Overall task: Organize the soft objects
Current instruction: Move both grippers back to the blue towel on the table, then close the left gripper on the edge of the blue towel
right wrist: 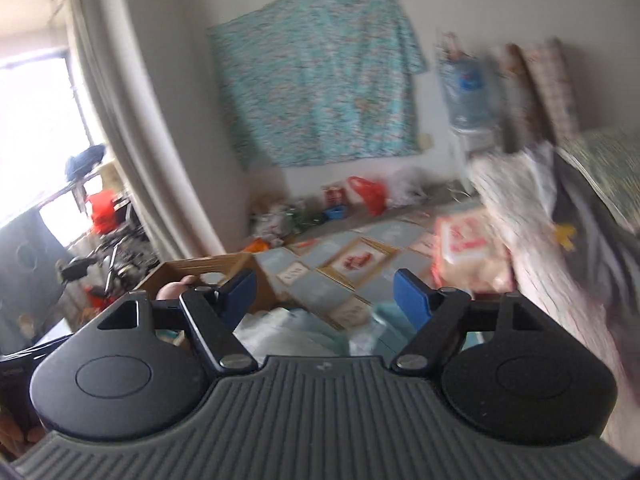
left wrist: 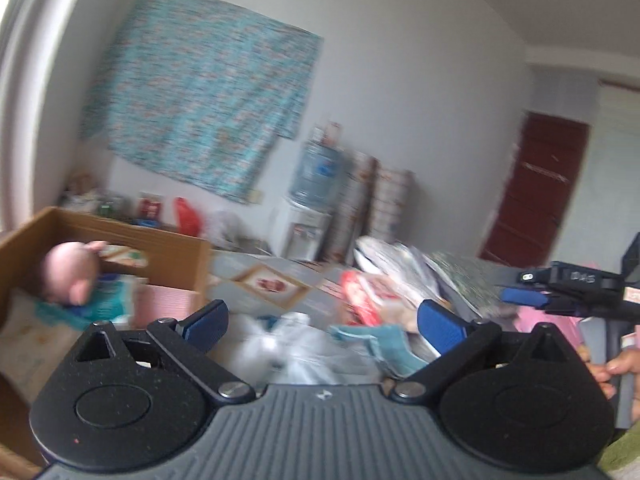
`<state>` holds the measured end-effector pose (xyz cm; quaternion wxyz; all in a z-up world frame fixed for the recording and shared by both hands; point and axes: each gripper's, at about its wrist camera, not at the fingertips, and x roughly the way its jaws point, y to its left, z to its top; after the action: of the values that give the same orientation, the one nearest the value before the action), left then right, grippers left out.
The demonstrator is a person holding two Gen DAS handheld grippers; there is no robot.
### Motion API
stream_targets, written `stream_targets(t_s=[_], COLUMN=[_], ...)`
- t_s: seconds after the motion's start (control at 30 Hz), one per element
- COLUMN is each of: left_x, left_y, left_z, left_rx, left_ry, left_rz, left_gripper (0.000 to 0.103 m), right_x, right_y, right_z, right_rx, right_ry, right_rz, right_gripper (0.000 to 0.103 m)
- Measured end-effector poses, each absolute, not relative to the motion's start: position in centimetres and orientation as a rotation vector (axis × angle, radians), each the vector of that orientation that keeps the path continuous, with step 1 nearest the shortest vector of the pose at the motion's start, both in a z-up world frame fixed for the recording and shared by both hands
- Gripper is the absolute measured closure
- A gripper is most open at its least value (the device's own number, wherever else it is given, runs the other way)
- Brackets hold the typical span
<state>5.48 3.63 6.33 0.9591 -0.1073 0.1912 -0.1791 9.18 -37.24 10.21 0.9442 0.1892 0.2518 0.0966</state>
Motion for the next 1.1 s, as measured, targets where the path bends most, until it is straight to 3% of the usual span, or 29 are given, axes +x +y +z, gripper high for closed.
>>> stream_targets(t_s=[0.17,0.27,0.57,0.87,0.97,1.03,1.1], left_x=[8.9,12.0,24.1,33.5,35.2,36.2,37.2], left_y=[-2.7,-5.2,-8.6,-12.2,-13.7,-14.6,-15.6], left_z=[4.4,4.1,6.4,0.5,-1.1,-1.8,-2.4], left_rx=[-0.141,-0.112,0.006,0.026,0.045,0.041,0.048], left_ry=[0.470,0.552,0.784,1.056,1.087,1.107,1.131], left_rz=[-0.465,-0.472,-0.403,-0.426,-0.462,-0.502,-0.540], left_gripper=[0.003,0.011,0.017,0.030,0.031,0.025,0.021], right_x=[12.7,14.3,13.7,15.2,15.4,15.4,15.4], right_y=[-36.5,-36.3,-32.3,-29.4,-29.6,-30.1,-31.0], right_z=[3.9,2.3,0.8,-0.5,-1.3,-1.9,-2.5], right_rx=[0.472,0.500,0.343,0.193,0.202,0.225,0.268], right_ry=[0.593,0.603,0.572,0.562,0.556,0.565,0.569], right_rz=[0.131,0.118,0.270,0.314,0.313,0.306,0.302], right_gripper=[0.028,0.028,0.028,0.029,0.037,0.052,0.055])
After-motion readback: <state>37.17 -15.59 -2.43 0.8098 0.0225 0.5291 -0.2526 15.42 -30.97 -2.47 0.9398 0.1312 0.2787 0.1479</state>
